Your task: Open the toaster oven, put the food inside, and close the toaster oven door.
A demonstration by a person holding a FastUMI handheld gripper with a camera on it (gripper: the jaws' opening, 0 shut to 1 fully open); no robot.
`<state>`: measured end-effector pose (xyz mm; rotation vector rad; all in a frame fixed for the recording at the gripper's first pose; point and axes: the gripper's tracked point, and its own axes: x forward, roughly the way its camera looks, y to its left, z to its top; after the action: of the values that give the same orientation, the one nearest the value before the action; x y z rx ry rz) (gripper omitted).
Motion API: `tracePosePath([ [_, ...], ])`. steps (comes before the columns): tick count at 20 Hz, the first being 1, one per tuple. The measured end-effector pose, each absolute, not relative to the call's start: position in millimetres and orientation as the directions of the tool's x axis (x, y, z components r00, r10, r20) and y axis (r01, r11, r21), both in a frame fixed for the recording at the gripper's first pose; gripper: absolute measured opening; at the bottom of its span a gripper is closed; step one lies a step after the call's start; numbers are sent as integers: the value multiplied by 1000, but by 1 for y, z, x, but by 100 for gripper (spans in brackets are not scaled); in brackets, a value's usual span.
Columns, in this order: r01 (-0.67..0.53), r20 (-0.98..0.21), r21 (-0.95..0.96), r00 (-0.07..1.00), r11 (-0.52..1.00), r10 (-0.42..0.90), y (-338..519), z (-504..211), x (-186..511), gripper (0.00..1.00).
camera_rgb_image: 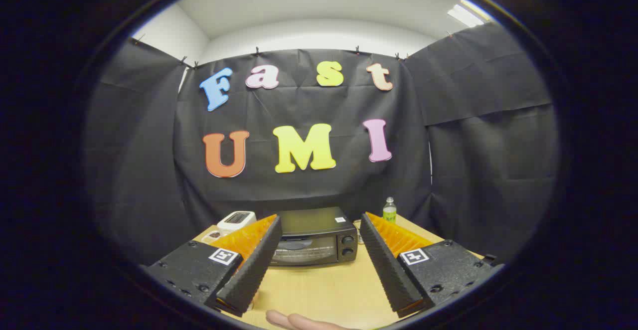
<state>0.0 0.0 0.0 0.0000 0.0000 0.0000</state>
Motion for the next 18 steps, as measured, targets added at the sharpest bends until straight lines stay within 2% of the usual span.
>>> tracePosePath([
  [4,-32,-4,3,999,999,32,8,-3,-2,100],
  [18,-12,-8,-4,1000,1000,12,7,-10,6,100],
])
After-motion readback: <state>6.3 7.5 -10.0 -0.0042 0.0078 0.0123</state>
